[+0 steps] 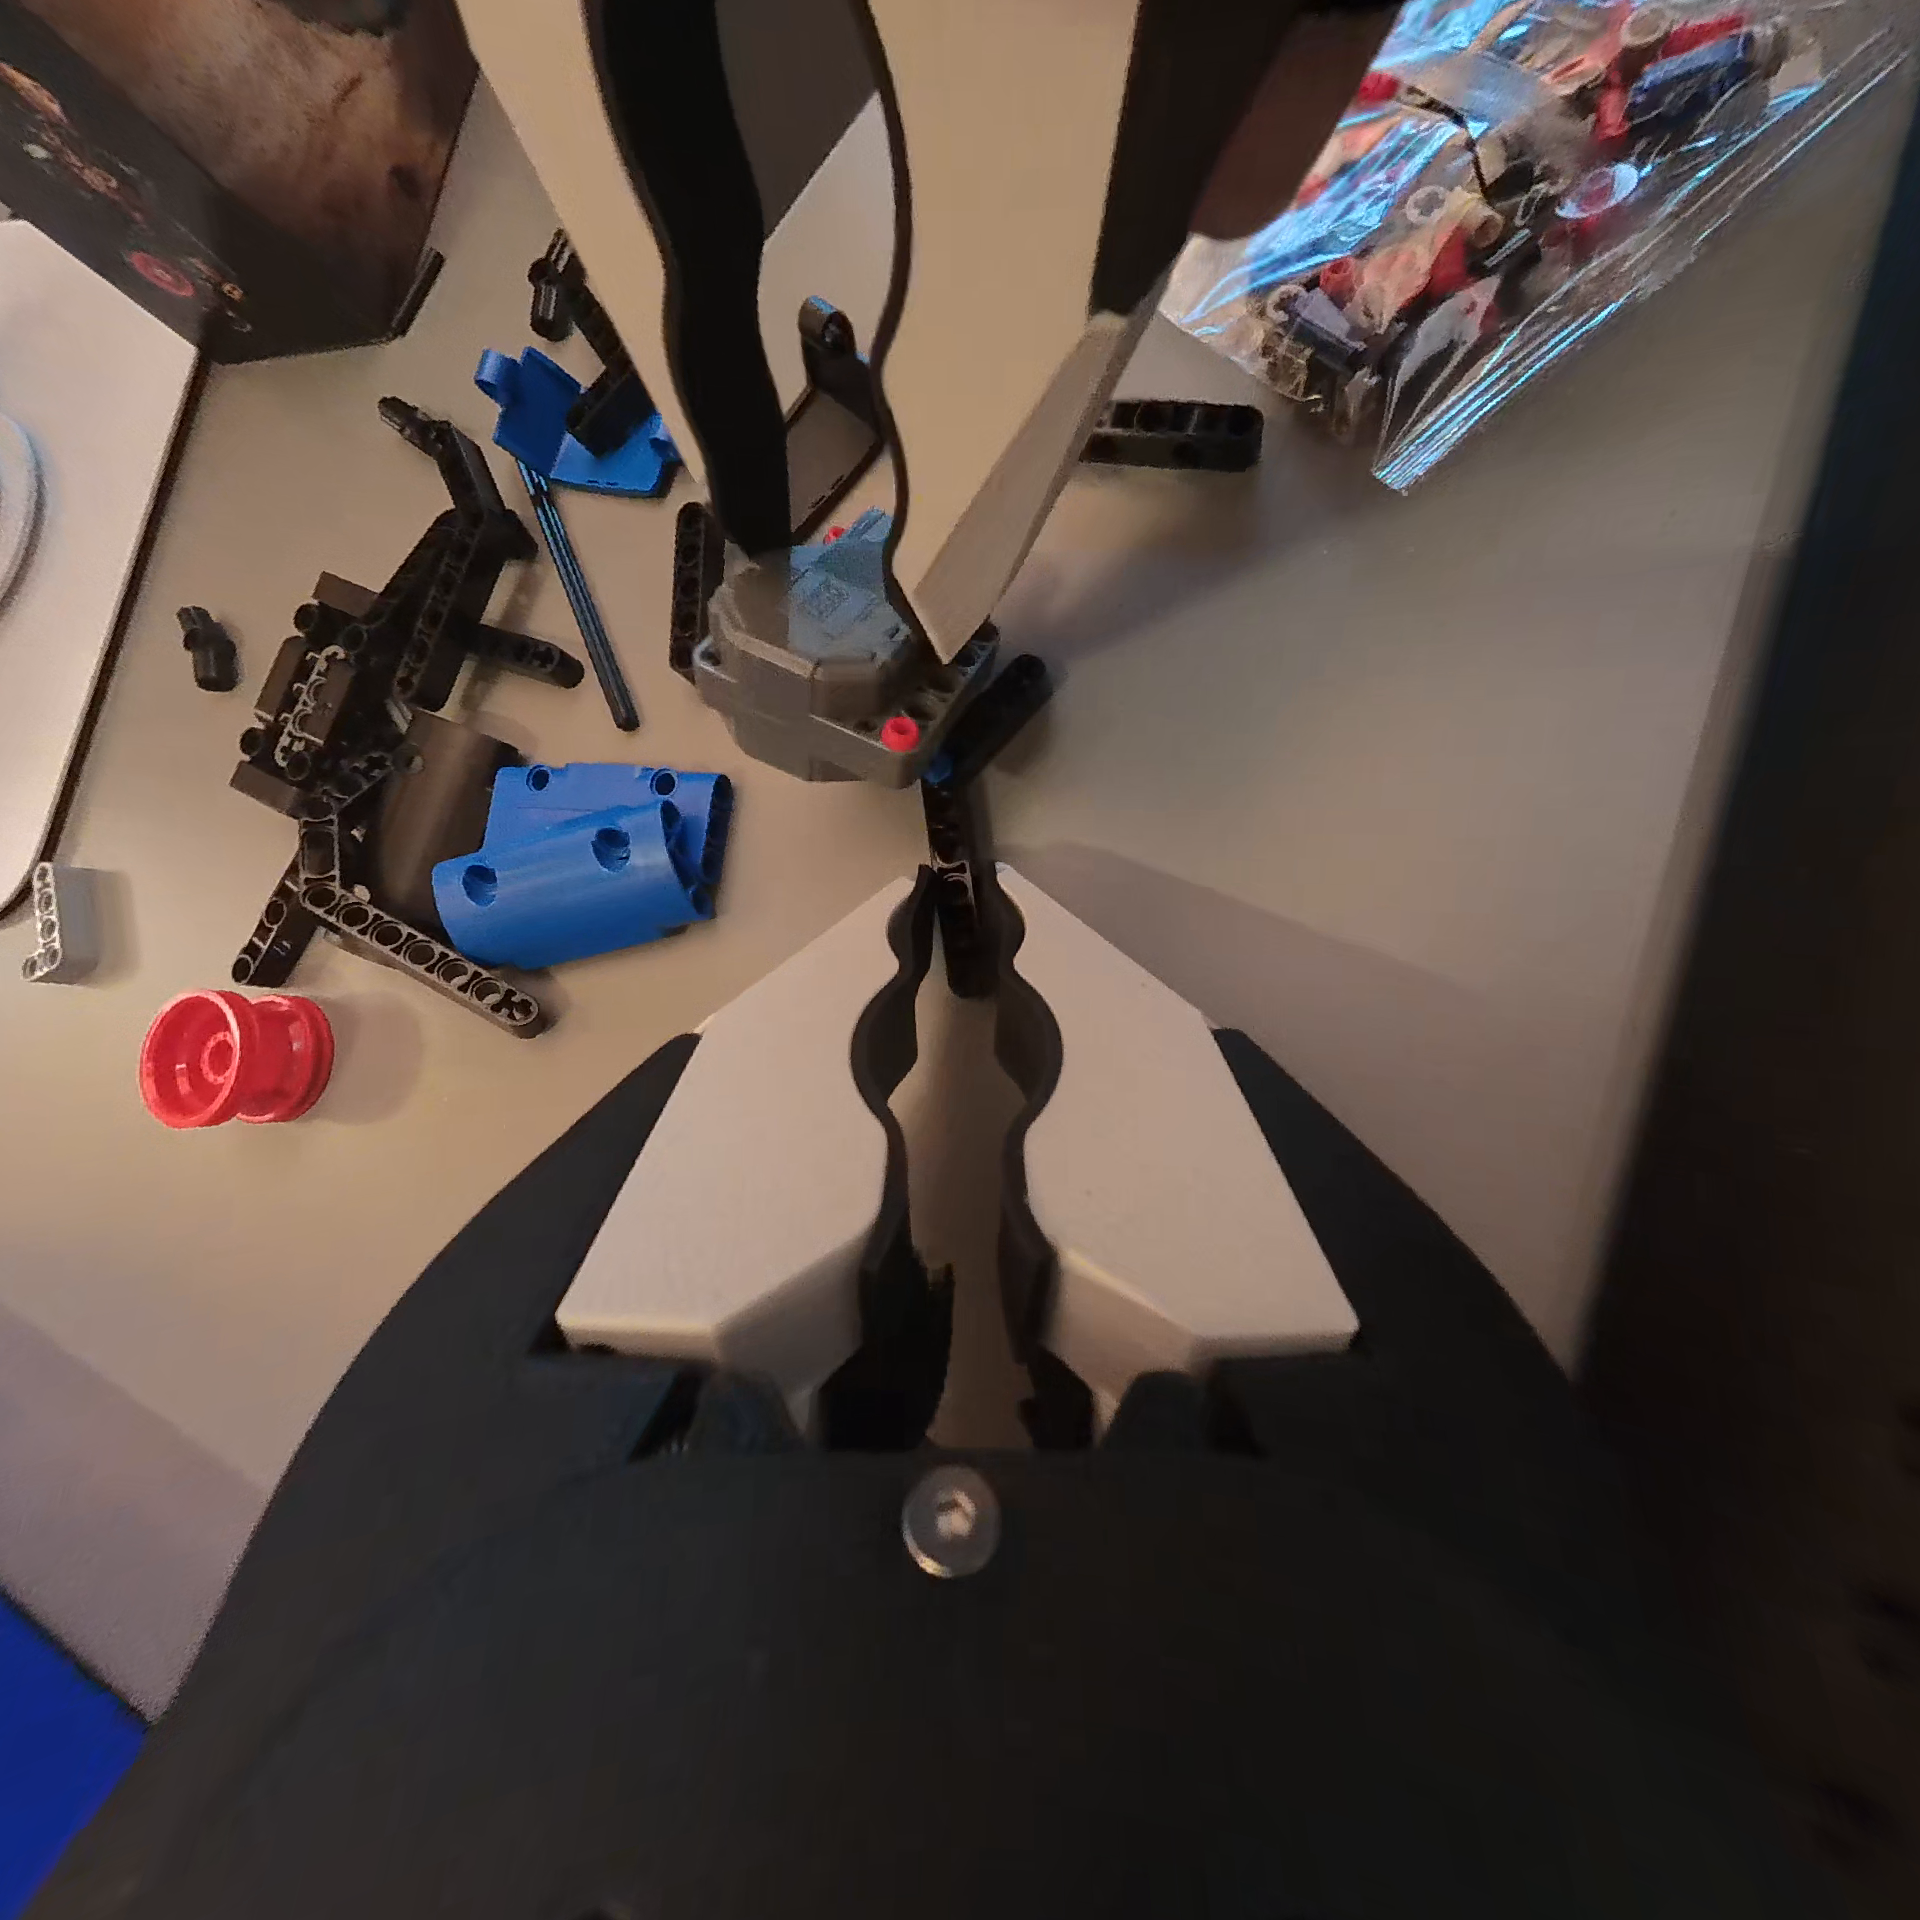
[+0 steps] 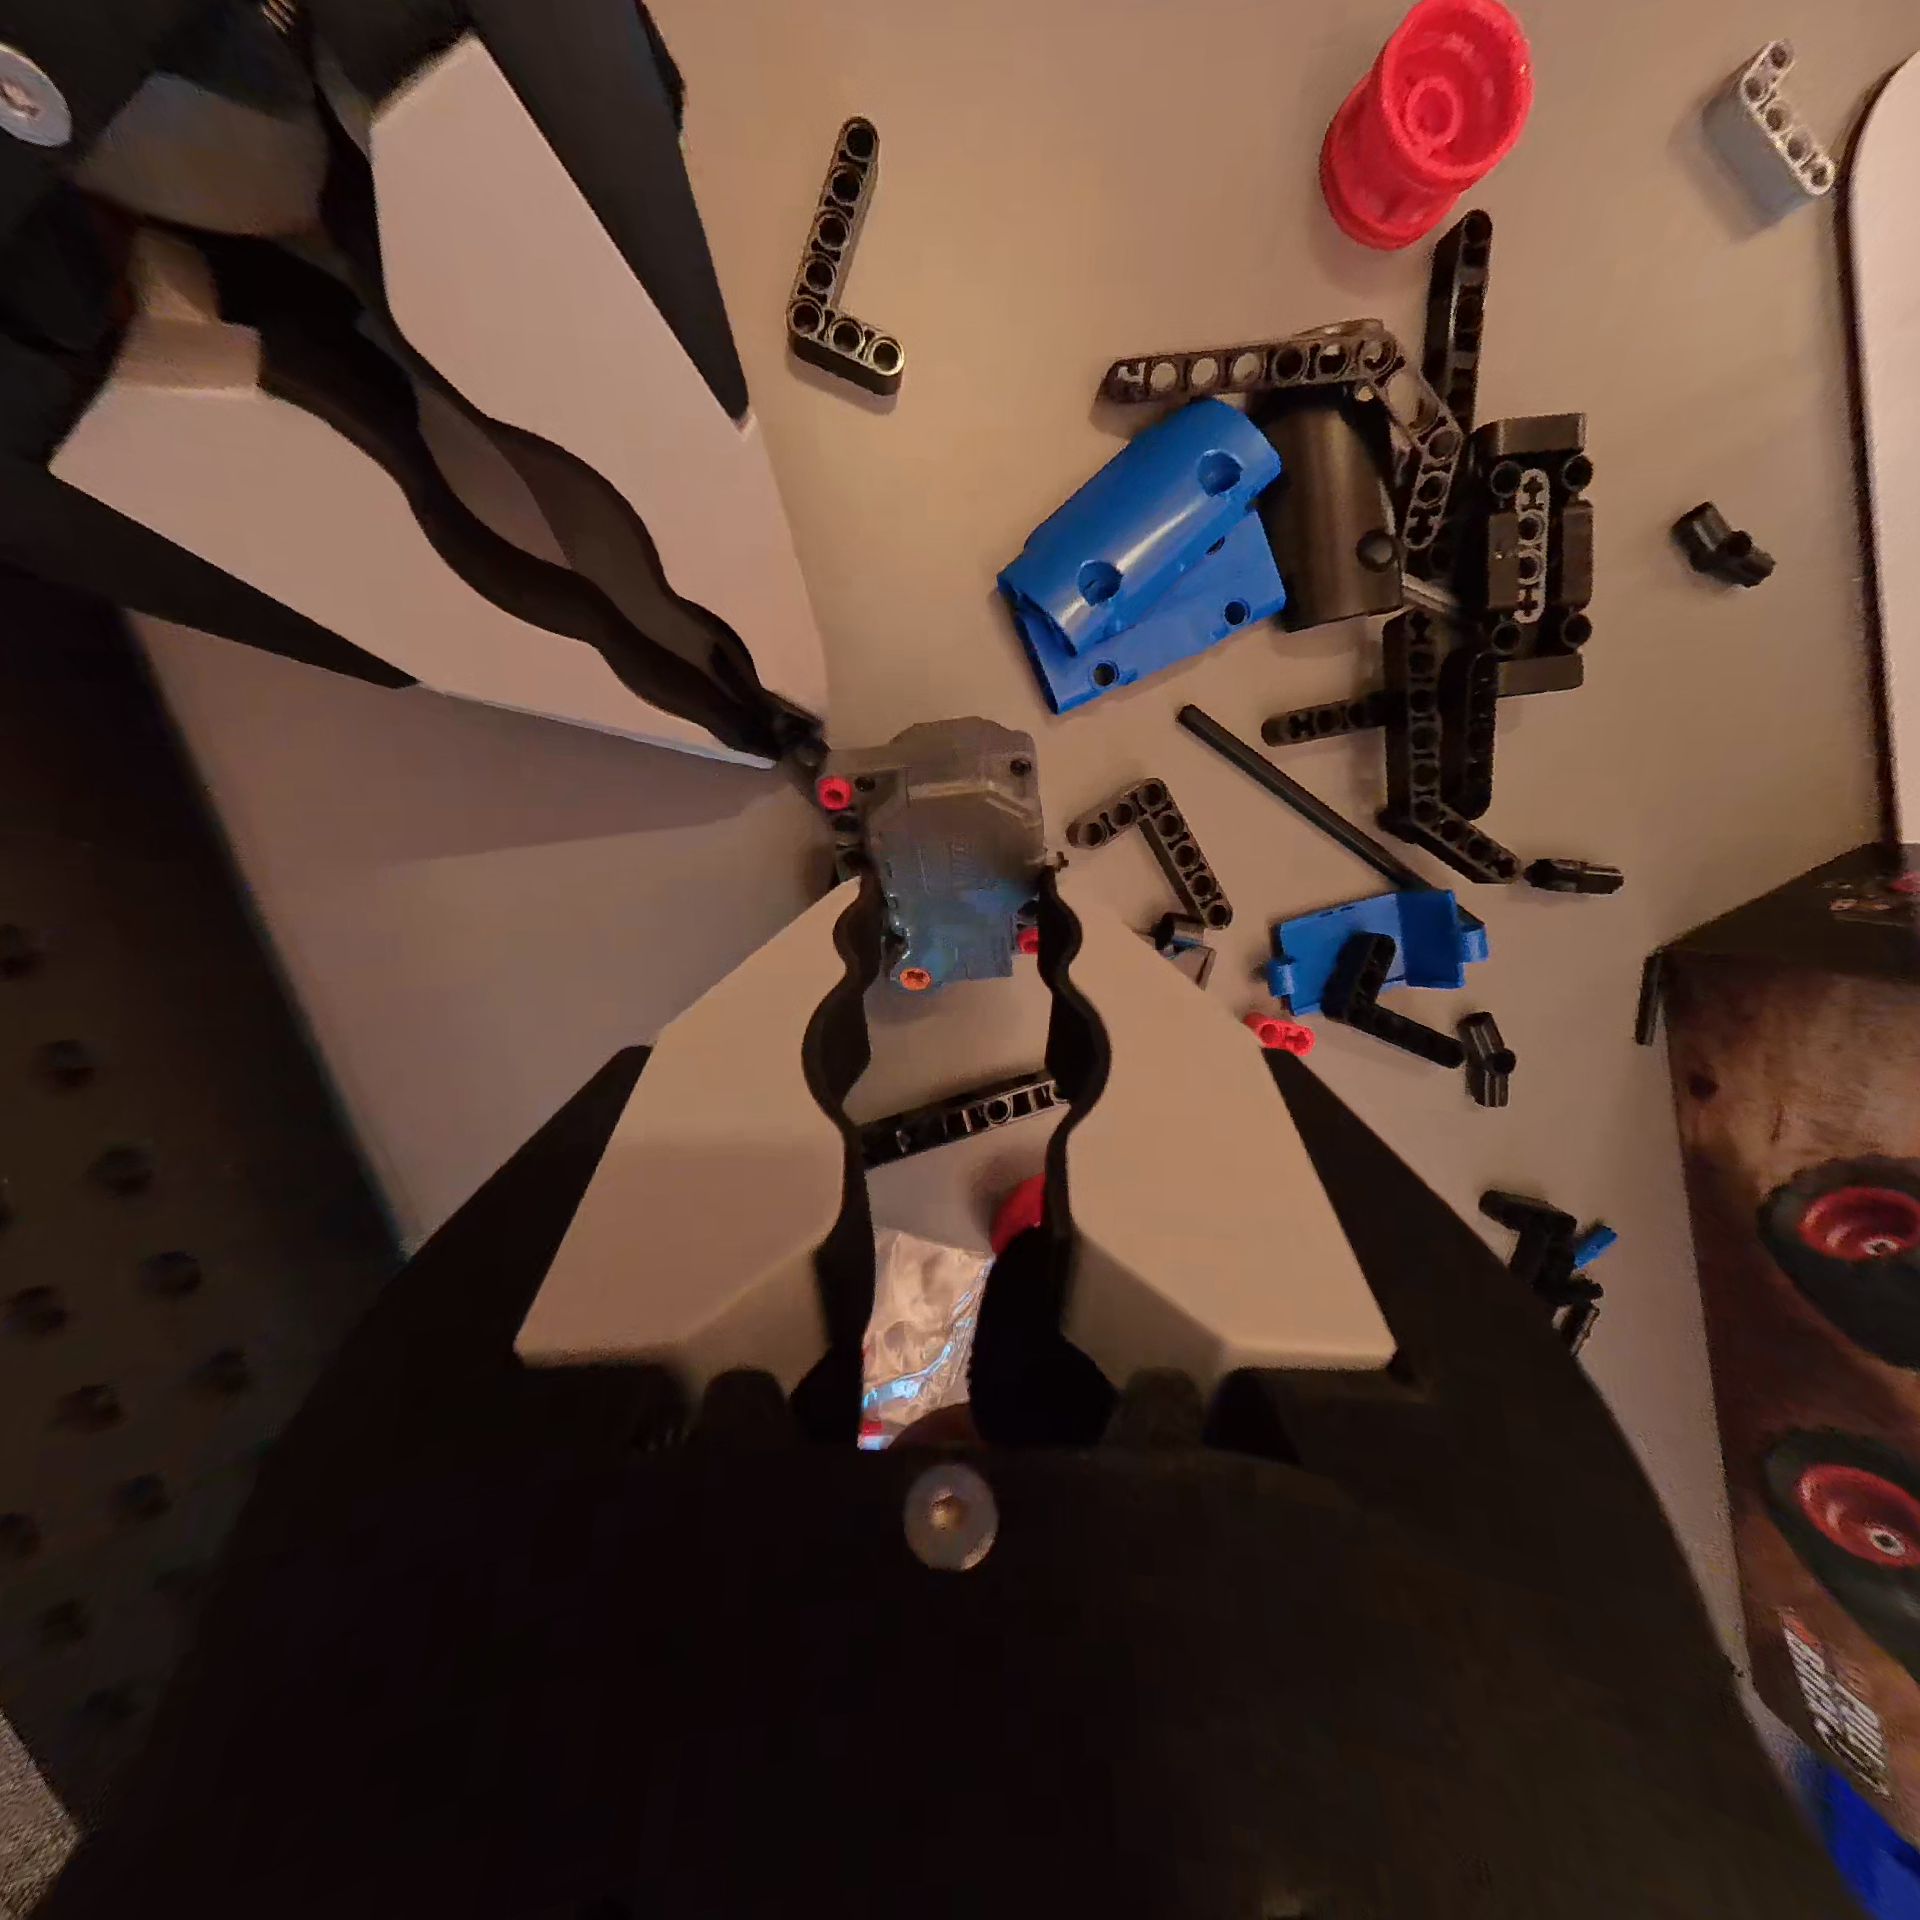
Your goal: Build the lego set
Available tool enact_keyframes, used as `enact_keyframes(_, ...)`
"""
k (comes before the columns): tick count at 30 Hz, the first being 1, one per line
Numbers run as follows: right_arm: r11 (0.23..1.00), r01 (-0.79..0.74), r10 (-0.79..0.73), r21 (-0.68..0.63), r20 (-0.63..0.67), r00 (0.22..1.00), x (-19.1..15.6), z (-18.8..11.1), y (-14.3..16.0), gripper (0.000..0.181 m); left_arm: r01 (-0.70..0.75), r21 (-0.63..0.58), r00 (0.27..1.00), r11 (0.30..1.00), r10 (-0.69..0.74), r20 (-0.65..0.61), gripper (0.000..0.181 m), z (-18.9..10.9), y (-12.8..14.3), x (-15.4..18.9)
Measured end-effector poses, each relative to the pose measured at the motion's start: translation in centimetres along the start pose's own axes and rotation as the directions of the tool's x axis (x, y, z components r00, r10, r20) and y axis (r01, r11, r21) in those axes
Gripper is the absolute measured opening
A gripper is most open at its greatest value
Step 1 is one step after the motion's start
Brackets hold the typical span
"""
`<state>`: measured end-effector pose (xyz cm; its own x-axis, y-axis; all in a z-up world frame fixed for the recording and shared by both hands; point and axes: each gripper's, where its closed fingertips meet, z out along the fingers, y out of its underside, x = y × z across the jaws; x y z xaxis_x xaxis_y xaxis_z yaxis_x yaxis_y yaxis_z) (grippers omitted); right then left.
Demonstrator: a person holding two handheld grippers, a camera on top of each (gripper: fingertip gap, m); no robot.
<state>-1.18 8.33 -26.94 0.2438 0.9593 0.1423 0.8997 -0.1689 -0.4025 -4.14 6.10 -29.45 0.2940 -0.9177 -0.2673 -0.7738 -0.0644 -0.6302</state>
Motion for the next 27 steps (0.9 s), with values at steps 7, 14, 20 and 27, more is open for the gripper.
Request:
enact_keyframes(7,1.0,0.005,-0.005,0.012,0.025,1.0,-0.3,0.3,-0.7,0.028,-0.012,0.036,1.0,0.999,0.012,0.011,0.022,0.0,-0.5,-0.2)
enact_keyframes(14,1.0,-0.002,0.001,0.029,0.024,1.0,-0.1,0.3,-0.7,0.028,0.03,0.166,0.999,0.986,-0.034,0.022,0.046,-1.3,-1.9,-1.2)
enact_keyframes(20,0.999,-0.001,0.0,0.045,0.033,0.999,-0.2,0.4,-0.8,0.028,-0.022,0.209,0.998,0.978,0.009,0.065,0.048,-1.5,-3.3,-1.9)
enact_keyframes(27,0.997,0.02,-0.023,0.07,0.036,0.999,-0.2,0.4,-0.7,0.029,-0.019,0.205,0.998,0.979,0.005,0.069,0.03,-1.0,-2.9,-1.9)
